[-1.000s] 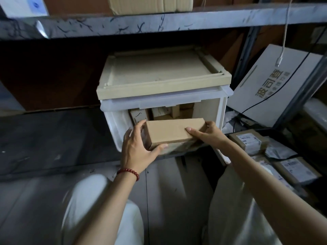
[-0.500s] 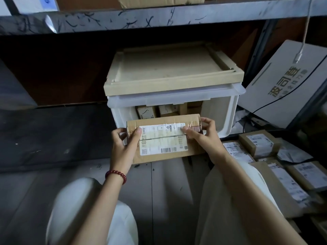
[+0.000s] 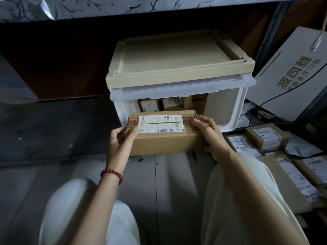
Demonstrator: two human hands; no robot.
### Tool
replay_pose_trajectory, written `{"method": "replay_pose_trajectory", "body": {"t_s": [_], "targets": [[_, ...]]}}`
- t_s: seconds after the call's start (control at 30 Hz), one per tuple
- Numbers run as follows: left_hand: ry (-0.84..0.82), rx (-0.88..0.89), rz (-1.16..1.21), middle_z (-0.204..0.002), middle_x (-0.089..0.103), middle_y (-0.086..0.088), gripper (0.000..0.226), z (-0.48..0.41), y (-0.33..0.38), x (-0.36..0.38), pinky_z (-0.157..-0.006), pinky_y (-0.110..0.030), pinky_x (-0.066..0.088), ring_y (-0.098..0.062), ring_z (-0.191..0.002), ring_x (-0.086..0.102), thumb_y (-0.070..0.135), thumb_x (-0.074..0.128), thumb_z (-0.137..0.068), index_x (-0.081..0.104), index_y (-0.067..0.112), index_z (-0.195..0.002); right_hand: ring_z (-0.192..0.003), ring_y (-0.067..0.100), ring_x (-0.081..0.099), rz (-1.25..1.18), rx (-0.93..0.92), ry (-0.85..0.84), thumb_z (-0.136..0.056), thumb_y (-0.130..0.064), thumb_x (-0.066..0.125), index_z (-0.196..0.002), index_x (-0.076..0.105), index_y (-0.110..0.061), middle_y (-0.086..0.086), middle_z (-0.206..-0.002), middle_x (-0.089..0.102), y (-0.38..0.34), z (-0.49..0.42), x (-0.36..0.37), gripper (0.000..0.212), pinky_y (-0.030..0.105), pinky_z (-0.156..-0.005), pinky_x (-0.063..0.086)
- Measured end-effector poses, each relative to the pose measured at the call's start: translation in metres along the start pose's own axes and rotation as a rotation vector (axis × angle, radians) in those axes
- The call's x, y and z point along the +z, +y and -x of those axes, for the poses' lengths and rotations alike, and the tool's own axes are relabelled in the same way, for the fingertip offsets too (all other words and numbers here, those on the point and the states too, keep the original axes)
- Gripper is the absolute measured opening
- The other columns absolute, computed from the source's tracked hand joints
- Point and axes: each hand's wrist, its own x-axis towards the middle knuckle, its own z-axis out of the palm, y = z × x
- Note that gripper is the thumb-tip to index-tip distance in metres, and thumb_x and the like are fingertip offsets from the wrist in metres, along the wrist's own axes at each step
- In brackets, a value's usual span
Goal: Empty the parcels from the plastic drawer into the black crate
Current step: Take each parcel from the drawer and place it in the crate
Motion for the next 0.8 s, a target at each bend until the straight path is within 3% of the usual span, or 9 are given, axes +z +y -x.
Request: {"method": "replay_pose_trajectory", "body": {"t_s": [0.07,0.13,0.23,0.37,0.47,0.57,0.63,0.73,0.8], "targets": [[-0.054,-0.030,0.059,-0.108,0.063,0.005,0.041,0.002,0.003,0.001,-0.075,-0.039,0.056,-0.013,-0.096,0.062,0.062,0.068,-0.073,0.054,0.037,-0.103,-0.089,0.017,0.051,0.004,0.051,0.018,-0.092,-0.048,0.054,-0.110,0.056,-0.035,-0.006,-0.097,0.056,-0.002,0.001,-0.006,0.022,0.036,-0.081,0.042],[-0.089,-0.035,0.081,-0.106,0.060,0.004,0.034,0.003,0.006,0.003,-0.065,-0.031,0.054,-0.010,-0.094,0.060,0.064,0.057,-0.075,0.054,0.039,-0.099,-0.078,0.019,0.047,-0.024,0.102,0.023,-0.094,-0.052,0.047,-0.104,0.057,-0.030,-0.001,-0.092,0.052,-0.004,0.003,-0.010,0.026,0.031,-0.070,0.042],[-0.084,-0.026,0.028,-0.110,0.057,0.005,0.037,0.004,0.006,0.007,-0.067,-0.031,0.052,-0.014,-0.101,0.056,0.071,0.048,-0.078,0.054,0.041,-0.099,-0.076,0.016,0.051,-0.044,0.169,0.018,-0.093,-0.057,0.043,-0.101,0.060,-0.026,-0.006,-0.088,0.059,-0.005,0.004,-0.016,0.036,0.027,-0.063,0.045],[-0.065,-0.019,-0.052,-0.117,0.058,0.000,0.065,0.004,0.006,0.012,-0.066,-0.030,0.050,-0.017,-0.101,0.059,0.080,0.040,-0.071,0.046,0.035,-0.117,-0.065,0.013,0.048,-0.050,0.172,0.027,-0.095,-0.057,0.039,-0.083,0.061,-0.031,-0.013,-0.079,0.063,-0.003,0.002,-0.023,0.037,0.025,-0.062,0.038],[-0.063,0.000,-0.066,-0.112,0.062,0.000,0.073,0.003,0.005,0.014,-0.063,-0.028,0.047,-0.015,-0.099,0.060,0.079,0.042,-0.072,0.049,0.026,-0.123,-0.070,0.013,0.049,-0.033,0.161,-0.002,-0.095,-0.057,0.038,-0.088,0.063,-0.029,-0.011,-0.085,0.063,-0.003,0.002,-0.027,0.038,0.024,-0.059,0.038],[-0.040,0.006,-0.072,-0.104,0.062,0.009,0.055,0.002,0.002,0.017,-0.065,-0.028,0.047,-0.008,-0.092,0.059,0.069,0.051,-0.082,0.052,0.027,-0.117,-0.073,0.012,0.047,-0.003,0.160,-0.031,-0.095,-0.055,0.041,-0.092,0.063,-0.026,-0.006,-0.087,0.061,-0.005,0.006,-0.028,0.037,0.023,-0.059,0.037],[-0.041,0.014,-0.097,-0.103,0.063,0.014,0.054,0.004,0.000,0.017,-0.067,-0.028,0.047,-0.003,-0.090,0.058,0.071,0.053,-0.078,0.054,0.030,-0.113,-0.075,0.010,0.051,0.004,0.156,-0.037,-0.095,-0.054,0.041,-0.093,0.064,-0.026,-0.006,-0.092,0.062,-0.005,0.004,-0.029,0.036,0.024,-0.061,0.037],[-0.107,0.016,-0.089,-0.105,0.068,0.015,0.061,0.001,-0.004,0.021,-0.078,-0.031,0.045,-0.002,-0.100,0.059,0.078,0.051,-0.067,0.056,0.035,-0.111,-0.086,0.009,0.064,0.019,0.170,-0.165,-0.095,-0.060,0.034,-0.108,0.065,-0.029,-0.009,-0.104,0.072,-0.002,0.003,-0.024,0.046,0.031,-0.068,0.038],[-0.173,0.020,-0.179,-0.124,0.060,0.012,0.064,-0.003,-0.014,0.031,-0.086,-0.030,0.042,-0.007,-0.112,0.053,0.076,0.056,-0.071,0.051,0.037,-0.121,-0.104,0.016,0.060,0.136,0.176,-0.147,-0.094,-0.062,0.036,-0.122,0.059,-0.028,-0.004,-0.120,0.068,0.012,-0.001,-0.009,0.050,0.038,-0.086,0.042]]}}
